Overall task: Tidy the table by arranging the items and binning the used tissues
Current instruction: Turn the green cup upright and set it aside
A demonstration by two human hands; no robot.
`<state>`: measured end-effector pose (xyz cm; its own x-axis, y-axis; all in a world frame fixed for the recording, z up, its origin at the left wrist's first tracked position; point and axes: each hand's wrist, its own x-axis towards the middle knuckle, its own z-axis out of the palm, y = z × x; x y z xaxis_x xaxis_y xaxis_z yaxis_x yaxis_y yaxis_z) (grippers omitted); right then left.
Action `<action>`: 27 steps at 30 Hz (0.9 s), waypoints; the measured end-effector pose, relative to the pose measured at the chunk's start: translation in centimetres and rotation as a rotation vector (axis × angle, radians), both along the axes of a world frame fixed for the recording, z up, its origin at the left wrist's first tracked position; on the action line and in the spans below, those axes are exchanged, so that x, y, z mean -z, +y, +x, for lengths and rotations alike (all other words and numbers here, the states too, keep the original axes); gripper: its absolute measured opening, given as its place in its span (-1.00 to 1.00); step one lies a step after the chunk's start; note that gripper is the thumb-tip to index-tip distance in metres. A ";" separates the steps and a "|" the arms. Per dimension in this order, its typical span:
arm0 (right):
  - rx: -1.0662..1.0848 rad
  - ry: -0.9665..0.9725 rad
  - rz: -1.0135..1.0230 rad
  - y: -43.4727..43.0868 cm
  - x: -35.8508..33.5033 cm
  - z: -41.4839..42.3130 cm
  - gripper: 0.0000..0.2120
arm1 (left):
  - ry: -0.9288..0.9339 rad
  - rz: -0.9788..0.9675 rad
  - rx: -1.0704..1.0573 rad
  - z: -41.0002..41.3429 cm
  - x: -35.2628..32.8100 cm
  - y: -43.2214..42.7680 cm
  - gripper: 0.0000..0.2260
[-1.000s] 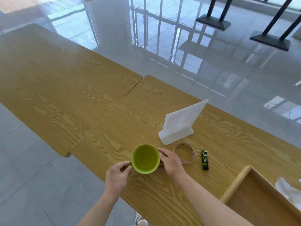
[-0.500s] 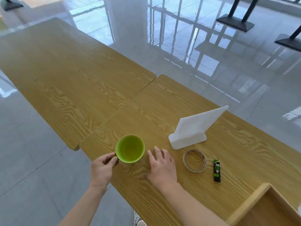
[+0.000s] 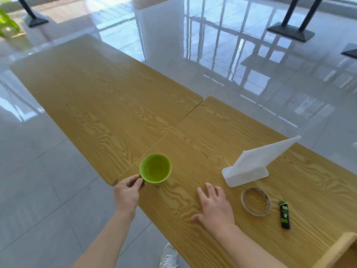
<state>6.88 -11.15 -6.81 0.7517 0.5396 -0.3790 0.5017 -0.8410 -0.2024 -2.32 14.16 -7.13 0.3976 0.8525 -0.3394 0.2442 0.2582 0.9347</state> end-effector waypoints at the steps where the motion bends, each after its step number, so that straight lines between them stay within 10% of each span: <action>1: 0.003 -0.005 0.008 0.0 0.0 0.0 -0.08 | 0.001 -0.005 -0.010 0.1 0.2 0.3 -0.84; 27: 0.030 -0.036 0.061 0.0 0.6 0.1 -0.10 | -0.049 -0.081 -0.027 3.8 2.1 3.6 -0.84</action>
